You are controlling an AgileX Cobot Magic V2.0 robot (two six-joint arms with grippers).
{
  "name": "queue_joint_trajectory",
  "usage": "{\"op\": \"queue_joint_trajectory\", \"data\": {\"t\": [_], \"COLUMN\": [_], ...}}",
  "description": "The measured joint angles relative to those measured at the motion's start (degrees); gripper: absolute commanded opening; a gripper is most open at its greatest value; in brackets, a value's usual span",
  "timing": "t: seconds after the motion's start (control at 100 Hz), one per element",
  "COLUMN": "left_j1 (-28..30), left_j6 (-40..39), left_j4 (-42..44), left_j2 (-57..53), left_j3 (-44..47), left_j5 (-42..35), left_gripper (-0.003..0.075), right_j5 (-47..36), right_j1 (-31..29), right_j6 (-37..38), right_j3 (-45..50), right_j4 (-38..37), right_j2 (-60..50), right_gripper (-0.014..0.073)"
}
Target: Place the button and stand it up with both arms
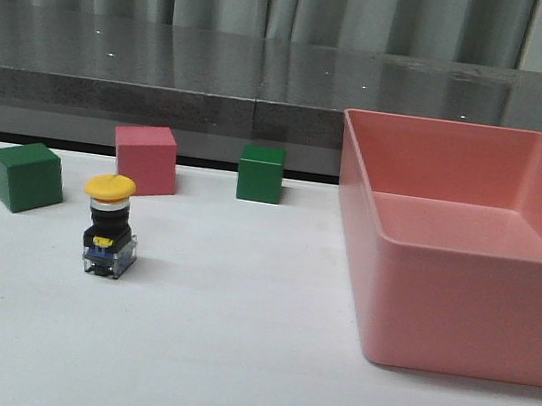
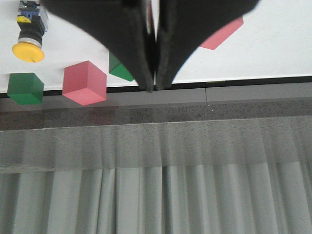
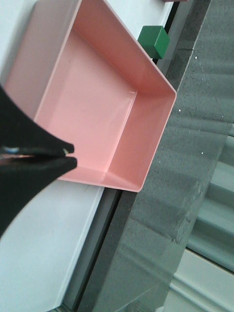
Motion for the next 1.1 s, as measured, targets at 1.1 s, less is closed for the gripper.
{"op": "queue_joint_trajectory", "data": {"t": [1.1], "left_j1": [0.0], "left_j6": [-0.1], "left_j4": [0.0], "left_j2": [0.0], "left_j3": [0.0], "left_j5": [-0.4], "left_gripper": [-0.0020], "right_j5": [-21.2], "right_j1": [0.7], "right_j6": [20.1], "right_j3": [22.6], "right_j4": [-1.9], "right_j2": [-9.0], "right_gripper": [-0.0061]}}
